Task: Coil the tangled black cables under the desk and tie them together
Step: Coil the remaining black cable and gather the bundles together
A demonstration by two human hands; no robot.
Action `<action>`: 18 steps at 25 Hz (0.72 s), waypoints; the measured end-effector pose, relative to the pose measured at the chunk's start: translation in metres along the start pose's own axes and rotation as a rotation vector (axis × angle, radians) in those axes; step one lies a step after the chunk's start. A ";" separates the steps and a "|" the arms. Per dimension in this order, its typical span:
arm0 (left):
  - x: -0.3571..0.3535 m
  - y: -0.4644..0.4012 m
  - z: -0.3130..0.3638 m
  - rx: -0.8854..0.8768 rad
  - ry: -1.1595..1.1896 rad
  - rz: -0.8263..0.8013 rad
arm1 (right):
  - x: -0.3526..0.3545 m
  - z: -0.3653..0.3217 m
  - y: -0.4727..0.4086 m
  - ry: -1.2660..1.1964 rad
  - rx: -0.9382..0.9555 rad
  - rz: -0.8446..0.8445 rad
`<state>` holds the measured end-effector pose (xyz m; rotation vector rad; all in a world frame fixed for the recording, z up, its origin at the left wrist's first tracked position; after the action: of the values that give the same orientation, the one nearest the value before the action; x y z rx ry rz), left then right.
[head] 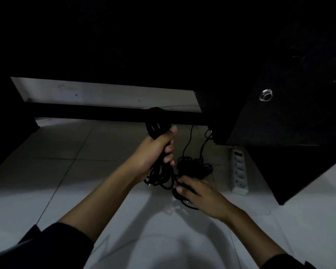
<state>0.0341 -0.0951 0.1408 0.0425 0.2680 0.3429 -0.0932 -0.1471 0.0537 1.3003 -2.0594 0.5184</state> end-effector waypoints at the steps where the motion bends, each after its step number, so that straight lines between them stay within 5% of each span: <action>1: 0.001 -0.001 0.000 -0.002 -0.032 0.001 | 0.003 0.003 0.000 0.090 0.019 -0.001; 5: 0.003 -0.002 -0.001 0.012 -0.082 0.008 | 0.011 0.018 -0.007 0.462 0.074 0.053; 11: 0.010 0.001 0.016 -0.032 -0.036 0.027 | 0.020 0.027 -0.003 0.551 -0.051 0.086; 14: 0.013 0.002 0.017 -0.012 -0.146 0.013 | 0.033 0.011 0.001 0.516 0.011 0.145; 18: 0.004 -0.001 0.006 0.060 -0.370 -0.012 | 0.045 -0.028 -0.005 0.760 0.138 0.057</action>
<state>0.0398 -0.0943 0.1455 0.1618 -0.0881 0.3089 -0.0944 -0.1611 0.1051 0.9111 -1.4391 1.0133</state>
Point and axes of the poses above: each hand's wrist, its own y-axis away from the middle knuckle, its own x-axis out of the back of the hand, z = x × y, the point moved 6 cm from there along -y, towards the middle knuckle, and after that the axes turned 1 degree about -z, right-handed, at the moved point
